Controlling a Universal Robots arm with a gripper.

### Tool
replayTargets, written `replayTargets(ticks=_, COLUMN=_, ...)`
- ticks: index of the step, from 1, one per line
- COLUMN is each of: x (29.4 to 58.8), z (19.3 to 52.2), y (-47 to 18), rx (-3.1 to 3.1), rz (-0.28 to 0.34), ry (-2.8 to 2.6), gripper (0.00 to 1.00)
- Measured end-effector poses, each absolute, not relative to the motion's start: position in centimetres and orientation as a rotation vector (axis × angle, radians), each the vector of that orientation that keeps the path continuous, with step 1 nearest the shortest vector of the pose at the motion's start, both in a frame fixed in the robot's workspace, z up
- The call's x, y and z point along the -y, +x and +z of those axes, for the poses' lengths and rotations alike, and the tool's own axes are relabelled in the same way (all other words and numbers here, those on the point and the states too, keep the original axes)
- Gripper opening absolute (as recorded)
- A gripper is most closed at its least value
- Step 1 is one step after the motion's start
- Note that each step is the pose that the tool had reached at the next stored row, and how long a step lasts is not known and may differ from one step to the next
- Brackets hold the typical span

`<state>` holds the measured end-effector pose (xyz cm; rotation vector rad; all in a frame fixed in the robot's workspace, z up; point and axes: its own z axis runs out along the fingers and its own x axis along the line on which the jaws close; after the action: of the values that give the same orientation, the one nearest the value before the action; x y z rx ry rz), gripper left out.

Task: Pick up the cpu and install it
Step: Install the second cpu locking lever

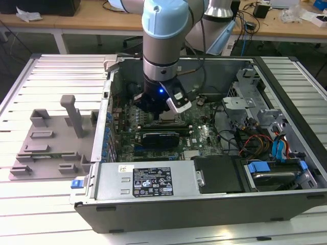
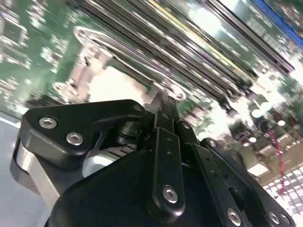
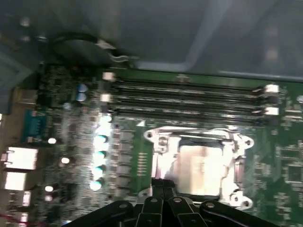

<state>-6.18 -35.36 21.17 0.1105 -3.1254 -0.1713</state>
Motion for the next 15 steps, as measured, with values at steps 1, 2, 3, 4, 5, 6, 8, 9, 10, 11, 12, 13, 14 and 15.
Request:
replayTargets(ticks=1, x=35.3, z=21.2, y=-5.6, rx=3.126, rz=-0.156, ry=0.111, gripper=0.11)
replayTargets(ticks=2, x=35.2, z=21.2, y=-5.0, rx=3.126, rz=-0.138, ry=0.11, gripper=0.11)
replayTargets(ticks=3, x=35.1, z=21.2, y=-4.7, rx=3.126, rz=-0.125, ry=0.11, gripper=0.11)
replayTargets(ticks=4, x=34.9, z=21.1, y=-4.2, rx=3.126, rz=-0.095, ry=0.11, gripper=0.11)
replayTargets(ticks=5, x=34.6, z=21.1, y=-3.8, rx=3.126, rz=-0.06, ry=0.11, gripper=0.11)
replayTargets(ticks=6, x=34.4, z=21.1, y=-3.6, rx=3.126, rz=-0.04, ry=0.11, gripper=0.11)
replayTargets(ticks=8, x=33.9, z=21.0, y=-3.3, rx=3.125, rz=0.005, ry=0.109, gripper=0.11)
replayTargets(ticks=9, x=33.6, z=21.0, y=-3.1, rx=3.125, rz=0.026, ry=0.109, gripper=0.11)
replayTargets(ticks=10, x=33.2, z=21.0, y=-3.0, rx=3.123, rz=0.056, ry=0.109, gripper=0.11)
replayTargets(ticks=11, x=32.9, z=21.0, y=-2.9, rx=3.123, rz=0.073, ry=0.109, gripper=0.11)
replayTargets(ticks=12, x=32.3, z=21.0, y=-2.9, rx=3.121, rz=0.106, ry=0.108, gripper=0.11)
replayTargets(ticks=13, x=31.8, z=20.9, y=-2.8, rx=3.12, rz=0.125, ry=0.108, gripper=0.11)
replayTargets(ticks=14, x=31.4, z=21.0, y=-2.8, rx=3.119, rz=0.14, ry=0.108, gripper=0.11)
replayTargets(ticks=15, x=30.9, z=21.0, y=-2.8, rx=3.118, rz=0.156, ry=0.108, gripper=0.11)
